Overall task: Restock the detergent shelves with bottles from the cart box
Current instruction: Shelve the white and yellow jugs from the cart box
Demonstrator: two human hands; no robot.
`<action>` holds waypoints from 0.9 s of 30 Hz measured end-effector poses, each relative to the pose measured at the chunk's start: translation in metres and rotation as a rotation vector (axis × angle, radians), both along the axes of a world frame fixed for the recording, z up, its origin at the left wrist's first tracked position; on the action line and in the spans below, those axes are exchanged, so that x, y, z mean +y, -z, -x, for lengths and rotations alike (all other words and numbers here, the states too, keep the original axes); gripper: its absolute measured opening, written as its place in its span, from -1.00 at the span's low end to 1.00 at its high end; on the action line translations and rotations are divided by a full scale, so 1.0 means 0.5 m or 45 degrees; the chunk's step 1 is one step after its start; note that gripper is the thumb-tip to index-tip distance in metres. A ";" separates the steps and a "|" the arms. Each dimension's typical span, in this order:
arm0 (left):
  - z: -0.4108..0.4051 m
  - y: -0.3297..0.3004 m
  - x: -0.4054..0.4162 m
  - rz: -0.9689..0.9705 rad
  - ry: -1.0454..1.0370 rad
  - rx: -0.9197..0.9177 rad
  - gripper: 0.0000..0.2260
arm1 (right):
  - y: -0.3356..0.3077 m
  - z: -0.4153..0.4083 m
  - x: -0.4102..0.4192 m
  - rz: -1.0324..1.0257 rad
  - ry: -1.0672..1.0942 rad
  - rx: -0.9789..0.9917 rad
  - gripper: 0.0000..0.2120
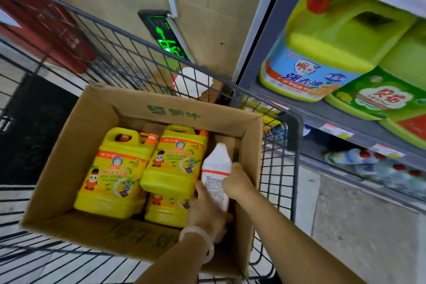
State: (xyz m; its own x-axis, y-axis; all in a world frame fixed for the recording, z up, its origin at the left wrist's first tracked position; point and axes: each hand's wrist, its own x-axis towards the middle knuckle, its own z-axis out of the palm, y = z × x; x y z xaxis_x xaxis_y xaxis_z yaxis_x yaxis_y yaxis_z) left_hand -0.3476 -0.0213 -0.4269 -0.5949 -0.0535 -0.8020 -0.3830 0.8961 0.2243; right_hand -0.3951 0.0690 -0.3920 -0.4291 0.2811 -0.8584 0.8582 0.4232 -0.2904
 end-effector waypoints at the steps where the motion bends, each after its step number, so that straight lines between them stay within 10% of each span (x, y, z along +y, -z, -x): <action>1: 0.008 -0.007 -0.003 -0.034 0.000 0.011 -0.02 | -0.005 -0.002 0.003 0.016 0.031 0.023 -0.52; 9: 0.147 -0.131 -0.094 -0.536 -0.366 -0.204 -0.47 | -0.013 -0.027 0.006 0.095 0.335 0.150 -0.50; 14: 0.152 -0.224 -0.197 -0.787 -0.597 -0.327 -0.23 | -0.080 -0.056 0.004 0.609 0.668 -0.039 -0.06; 19: 0.137 -0.319 -0.275 -1.052 -0.612 -0.257 -0.44 | -0.193 -0.043 -0.045 1.119 0.674 0.143 -0.56; 27: 0.178 -0.486 -0.313 -1.254 -0.436 -0.059 -0.21 | -0.362 -0.005 -0.076 0.934 0.519 0.597 -0.70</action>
